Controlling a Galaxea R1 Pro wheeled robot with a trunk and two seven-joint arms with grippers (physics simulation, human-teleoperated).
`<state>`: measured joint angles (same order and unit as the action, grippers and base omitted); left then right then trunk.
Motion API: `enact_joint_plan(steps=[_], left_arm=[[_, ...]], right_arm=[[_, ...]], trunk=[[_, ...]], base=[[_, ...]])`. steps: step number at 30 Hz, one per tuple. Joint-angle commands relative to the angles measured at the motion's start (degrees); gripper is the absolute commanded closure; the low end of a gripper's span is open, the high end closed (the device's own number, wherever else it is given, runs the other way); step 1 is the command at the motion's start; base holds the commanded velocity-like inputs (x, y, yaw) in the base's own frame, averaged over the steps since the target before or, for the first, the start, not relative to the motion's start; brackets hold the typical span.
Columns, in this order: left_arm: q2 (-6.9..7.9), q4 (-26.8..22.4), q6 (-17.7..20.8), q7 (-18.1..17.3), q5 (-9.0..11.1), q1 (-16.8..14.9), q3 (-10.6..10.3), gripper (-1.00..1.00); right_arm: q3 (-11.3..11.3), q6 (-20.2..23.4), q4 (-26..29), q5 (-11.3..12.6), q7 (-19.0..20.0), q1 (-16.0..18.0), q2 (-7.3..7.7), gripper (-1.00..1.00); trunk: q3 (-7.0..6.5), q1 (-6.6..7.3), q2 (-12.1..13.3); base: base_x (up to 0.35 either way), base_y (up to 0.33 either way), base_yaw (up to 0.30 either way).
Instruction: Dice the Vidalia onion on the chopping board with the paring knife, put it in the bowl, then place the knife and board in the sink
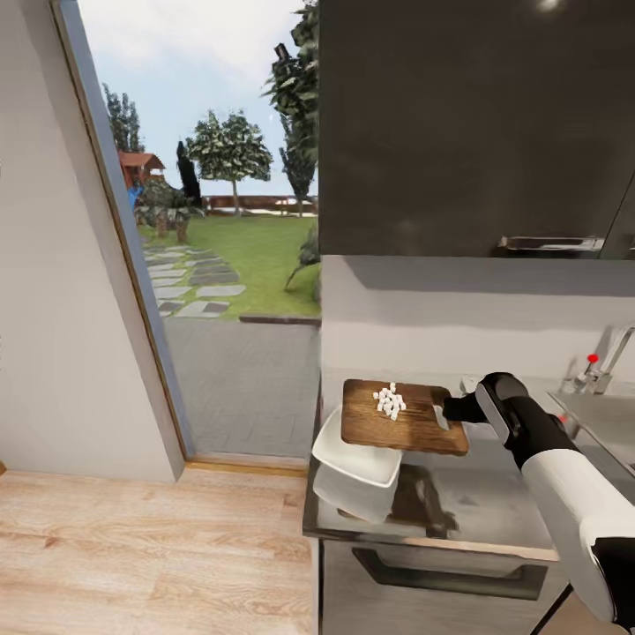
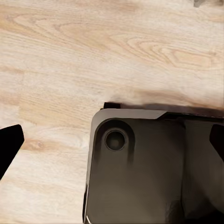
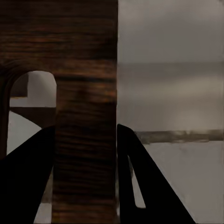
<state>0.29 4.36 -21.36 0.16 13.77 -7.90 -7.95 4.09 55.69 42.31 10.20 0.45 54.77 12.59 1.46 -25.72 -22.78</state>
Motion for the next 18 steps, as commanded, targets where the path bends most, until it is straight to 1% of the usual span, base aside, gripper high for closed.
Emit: enact_joint_plan(steps=[1,5,7,11,16,18], left_arm=[[-0.03,0.2,-0.4,0.0,0.4,-0.1,-0.5,-1.0],[-0.03,0.2,-0.4,0.0,0.4,-0.1,-0.5,-1.0],[-0.03,0.2,-0.4,0.0,0.4,-0.1,-0.5,-1.0],[-0.03,0.2,-0.4,0.0,0.4,-0.1,-0.5,-1.0],[-0.03,0.2,-0.4,0.0,0.4,-0.1,-0.5,-1.0],[-0.03,0.2,-0.4,0.0,0.4,-0.1,-0.5,-1.0]], right_arm=[[0.2,0.2,0.1,0.4,0.1,0.1,0.06,1.0],[0.2,0.2,0.1,0.4,0.0,0.1,0.13,1.0],[0.2,0.2,0.1,0.5,0.0,0.1,0.19,1.0],[0.4,0.2,0.1,0.4,-0.4,0.1,0.23,1.0],[0.4,0.1,0.1,0.5,-3.3,0.1,0.1,1.0],[0.3,0.1,0.1,0.5,-3.9,0.1,0.08,1.0]], trunk=[[0.04,-0.06,-0.1],[-0.32,-0.06,-0.1],[-0.45,-0.06,-0.1],[-0.52,-0.06,-0.1],[-0.53,-0.06,-0.1],[-0.53,-0.06,-0.1]], base=[[0.173,0.255,0.0],[0.172,0.231,0.0],[0.075,0.095,0.0],[0.019,0.024,0.0],[0.002,0.003,0.0],[0.0,0.0,0.0]])
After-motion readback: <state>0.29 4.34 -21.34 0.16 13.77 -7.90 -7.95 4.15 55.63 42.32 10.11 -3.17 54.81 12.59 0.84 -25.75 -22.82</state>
